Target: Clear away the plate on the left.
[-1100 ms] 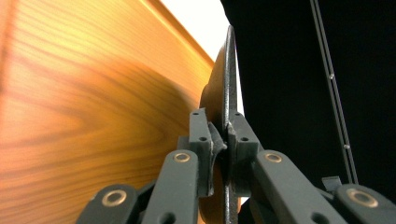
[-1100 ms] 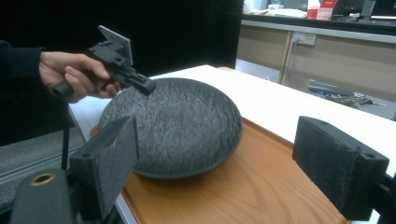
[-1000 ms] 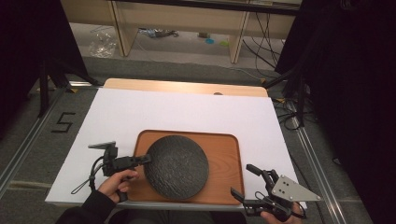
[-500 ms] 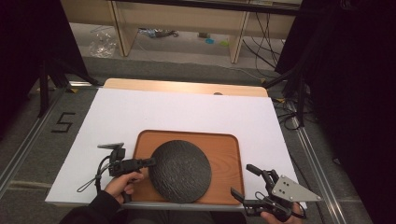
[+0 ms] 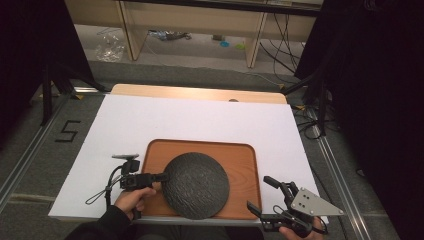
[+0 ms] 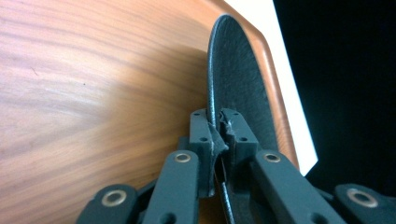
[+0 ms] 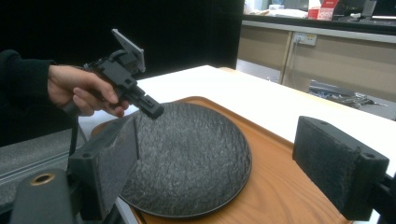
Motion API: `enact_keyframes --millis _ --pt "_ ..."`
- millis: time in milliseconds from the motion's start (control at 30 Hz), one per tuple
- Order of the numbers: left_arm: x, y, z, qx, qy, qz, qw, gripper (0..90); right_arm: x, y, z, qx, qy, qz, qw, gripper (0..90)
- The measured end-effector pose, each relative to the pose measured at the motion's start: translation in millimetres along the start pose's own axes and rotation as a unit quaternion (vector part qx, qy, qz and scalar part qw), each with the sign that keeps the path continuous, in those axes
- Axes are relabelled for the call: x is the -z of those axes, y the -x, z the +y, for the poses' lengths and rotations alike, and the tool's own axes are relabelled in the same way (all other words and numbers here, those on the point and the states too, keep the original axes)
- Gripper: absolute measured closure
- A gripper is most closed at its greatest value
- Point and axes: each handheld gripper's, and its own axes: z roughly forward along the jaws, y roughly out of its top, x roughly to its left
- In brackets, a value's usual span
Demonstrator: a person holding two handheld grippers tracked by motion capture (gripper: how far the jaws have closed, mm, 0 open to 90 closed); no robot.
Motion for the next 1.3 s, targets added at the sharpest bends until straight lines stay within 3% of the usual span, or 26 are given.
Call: enact_keyframes --millis 433,833,1133,1200,1300 --pt "-12.6 7.1 -4.9 -0.047 -0.032 0.033 0.9979 76.7 -0.5 0.1 -0.2 0.001 0.0 -0.001 1.0 15.6" --pt "-25.7 9.9 -8.6 -0.066 -0.059 0.055 0.9945 71.2 -0.4 0.2 -0.3 0.001 0.0 -0.001 1.0 15.6" --pt "-26.8 11.6 -8.9 -0.077 -0.062 0.058 0.9935 69.6 -0.5 0.1 -0.3 0.001 0.0 -0.002 1.0 15.6" --pt "-26.2 13.2 -9.5 -0.091 -0.06 0.068 0.9917 68.6 -0.3 0.1 -0.3 0.001 0.0 -0.001 1.0 15.6" --pt "-23.5 14.8 -8.2 -0.087 -0.056 0.076 0.9917 63.9 0.0 0.4 -0.3 0.002 0.0 -0.001 1.0 15.6"
